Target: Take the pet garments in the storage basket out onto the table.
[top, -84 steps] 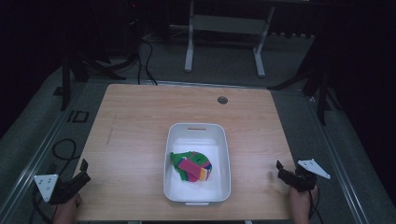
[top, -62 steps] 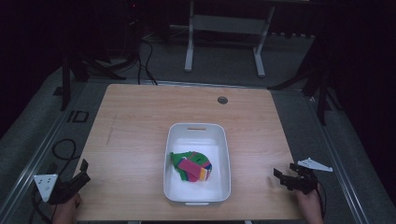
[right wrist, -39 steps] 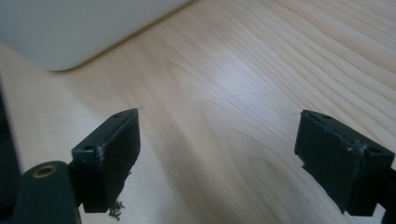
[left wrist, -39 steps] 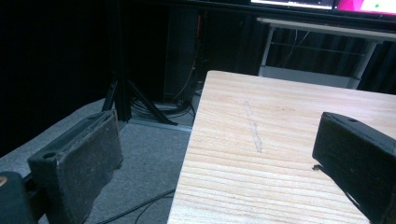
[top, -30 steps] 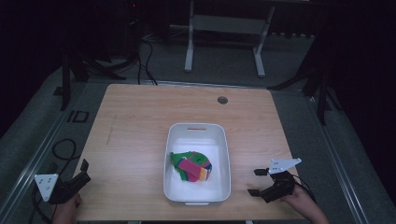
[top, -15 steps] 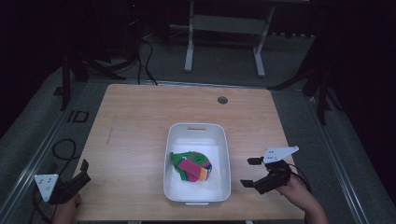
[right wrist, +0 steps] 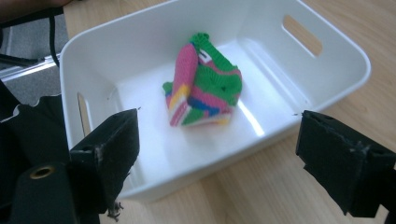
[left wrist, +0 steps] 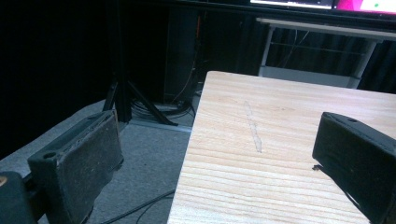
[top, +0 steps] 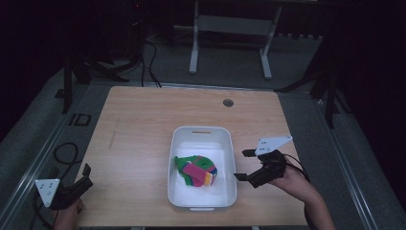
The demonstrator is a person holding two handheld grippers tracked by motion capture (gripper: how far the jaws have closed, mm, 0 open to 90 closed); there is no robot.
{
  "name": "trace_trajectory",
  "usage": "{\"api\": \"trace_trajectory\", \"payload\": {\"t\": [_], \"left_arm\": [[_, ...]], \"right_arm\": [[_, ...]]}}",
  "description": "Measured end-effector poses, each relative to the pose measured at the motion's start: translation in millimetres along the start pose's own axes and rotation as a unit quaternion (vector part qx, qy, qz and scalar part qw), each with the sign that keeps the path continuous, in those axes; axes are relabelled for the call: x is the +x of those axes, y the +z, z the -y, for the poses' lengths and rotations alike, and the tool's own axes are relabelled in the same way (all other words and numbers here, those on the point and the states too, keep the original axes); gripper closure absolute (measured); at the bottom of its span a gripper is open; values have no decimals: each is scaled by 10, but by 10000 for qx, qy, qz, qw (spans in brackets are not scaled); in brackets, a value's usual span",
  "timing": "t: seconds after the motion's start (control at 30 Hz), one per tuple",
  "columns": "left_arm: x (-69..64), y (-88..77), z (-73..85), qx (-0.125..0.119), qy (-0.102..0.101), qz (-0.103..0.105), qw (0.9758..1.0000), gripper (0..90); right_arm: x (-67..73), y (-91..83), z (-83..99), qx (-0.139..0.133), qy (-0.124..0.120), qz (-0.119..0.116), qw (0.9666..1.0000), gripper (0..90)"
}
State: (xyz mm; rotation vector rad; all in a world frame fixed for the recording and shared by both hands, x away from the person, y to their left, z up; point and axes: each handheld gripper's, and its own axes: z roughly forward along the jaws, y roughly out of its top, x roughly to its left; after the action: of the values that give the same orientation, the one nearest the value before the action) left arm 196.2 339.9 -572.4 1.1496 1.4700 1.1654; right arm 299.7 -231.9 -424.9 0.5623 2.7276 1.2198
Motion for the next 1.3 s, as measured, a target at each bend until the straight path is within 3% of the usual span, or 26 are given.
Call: {"api": "trace_trajectory", "payload": {"t": [0.37,0.9,1.13,1.3], "left_arm": [[6,2,-1,8,-11,30,10000,18],[16,2,-2,26,-20,99,9999,18],[21,2,-2,23,-26,120,9999,18],[24,4,-4,40,-36,134,9999,18]], "right_arm": [[78,317,-279,292,-256,-185,9991,132],[174,1043,-600,755,-426,-448,9952,141],[191,1378,-660,1077,-631,-374,9915,163],[165,1564,-665,1248,-519,-262,9905,164]]}}
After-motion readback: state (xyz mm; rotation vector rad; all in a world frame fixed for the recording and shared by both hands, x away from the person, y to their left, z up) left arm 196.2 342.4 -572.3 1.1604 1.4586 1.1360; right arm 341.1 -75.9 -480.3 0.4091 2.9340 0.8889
